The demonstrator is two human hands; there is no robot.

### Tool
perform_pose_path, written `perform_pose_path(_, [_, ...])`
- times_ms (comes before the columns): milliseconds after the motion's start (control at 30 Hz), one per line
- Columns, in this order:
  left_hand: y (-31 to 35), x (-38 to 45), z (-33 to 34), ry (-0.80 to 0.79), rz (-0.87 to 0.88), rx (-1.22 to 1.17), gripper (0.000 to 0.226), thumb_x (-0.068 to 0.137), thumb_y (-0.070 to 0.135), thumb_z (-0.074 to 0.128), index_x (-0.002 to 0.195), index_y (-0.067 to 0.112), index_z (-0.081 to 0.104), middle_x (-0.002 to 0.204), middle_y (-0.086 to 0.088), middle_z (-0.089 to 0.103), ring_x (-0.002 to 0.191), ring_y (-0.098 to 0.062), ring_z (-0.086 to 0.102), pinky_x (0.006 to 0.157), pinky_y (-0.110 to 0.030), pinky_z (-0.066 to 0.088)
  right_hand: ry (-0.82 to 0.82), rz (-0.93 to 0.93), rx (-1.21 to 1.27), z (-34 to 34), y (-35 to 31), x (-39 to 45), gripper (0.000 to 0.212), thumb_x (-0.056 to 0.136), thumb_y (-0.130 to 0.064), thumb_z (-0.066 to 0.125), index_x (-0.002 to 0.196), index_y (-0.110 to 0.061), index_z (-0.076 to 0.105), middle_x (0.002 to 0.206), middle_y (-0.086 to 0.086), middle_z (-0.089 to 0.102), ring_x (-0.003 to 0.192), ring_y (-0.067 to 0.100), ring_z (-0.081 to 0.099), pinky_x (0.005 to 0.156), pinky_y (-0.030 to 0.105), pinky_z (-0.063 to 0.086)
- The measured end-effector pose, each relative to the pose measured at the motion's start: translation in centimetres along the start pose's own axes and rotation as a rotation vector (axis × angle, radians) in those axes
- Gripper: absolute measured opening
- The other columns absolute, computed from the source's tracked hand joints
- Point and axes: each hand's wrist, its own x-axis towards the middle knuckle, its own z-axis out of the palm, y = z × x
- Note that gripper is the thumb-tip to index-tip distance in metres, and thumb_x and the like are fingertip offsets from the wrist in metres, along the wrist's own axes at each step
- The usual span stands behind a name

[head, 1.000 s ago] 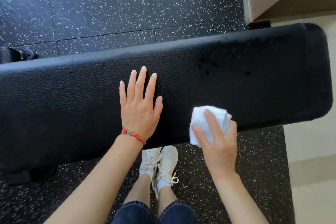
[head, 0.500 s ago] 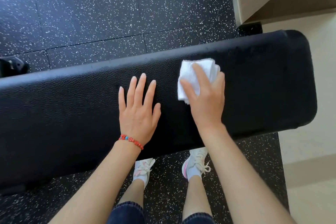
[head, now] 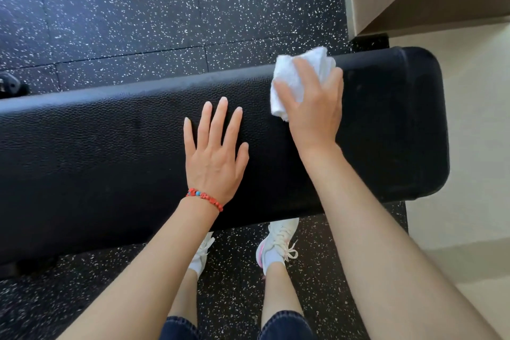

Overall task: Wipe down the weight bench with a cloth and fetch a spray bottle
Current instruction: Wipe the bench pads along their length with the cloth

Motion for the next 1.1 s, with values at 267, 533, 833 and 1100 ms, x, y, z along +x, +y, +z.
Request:
perform_pose_path(267, [1.5,0.0,-0.5,0.025,-0.035,-0.018,0.05,0.091,0.029,0.041,0.137,0.01,0.043,0.146,-0.015,0.037,0.136,-0.037,0.03,0.109,-0.058,0.013,0.014,-0.071,-0.044,-3.1,5.0,-10.3,0.039,0.081,-0.037,0.065,0.112,-0.012,0.064,0.089,0.021,0.048,0.075,0.032,0.05,0.062,0.032,0.048])
perform_pose_path(533, [4.0,1.4,0.9,0.015,0.055,-0.009,0.051,0.091,0.032,0.04,0.139,0.014,0.041,0.147,-0.013,0.036,0.136,-0.034,0.029,0.11,-0.055,0.014,0.011,-0.052,-0.024,-3.6,5.6,-6.1,0.039,0.078,-0.035,0.07,0.109,-0.013,0.066,0.094,0.025,0.051,0.084,0.038,0.052,0.069,0.037,0.048])
perform_pose_path(833, [4.8,1.6,0.7,0.016,0.016,-0.01,0.051,0.09,0.031,0.04,0.137,0.011,0.043,0.147,-0.016,0.036,0.136,-0.036,0.029,0.11,-0.056,0.014,0.045,0.0,0.006,-4.1,7.0,-3.2,0.042,0.083,-0.038,0.064,0.118,-0.017,0.06,0.108,0.024,0.048,0.095,0.037,0.049,0.073,0.036,0.045])
perform_pose_path(1100, [9.3,3.5,1.5,-0.012,0.102,-0.035,0.052,0.092,0.032,0.04,0.139,0.012,0.041,0.148,-0.014,0.035,0.137,-0.035,0.028,0.11,-0.054,0.013,0.013,-0.008,-0.053,-6.8,10.4,-8.5,0.041,0.082,-0.039,0.062,0.11,-0.009,0.066,0.083,0.022,0.048,0.073,0.035,0.05,0.061,0.038,0.051])
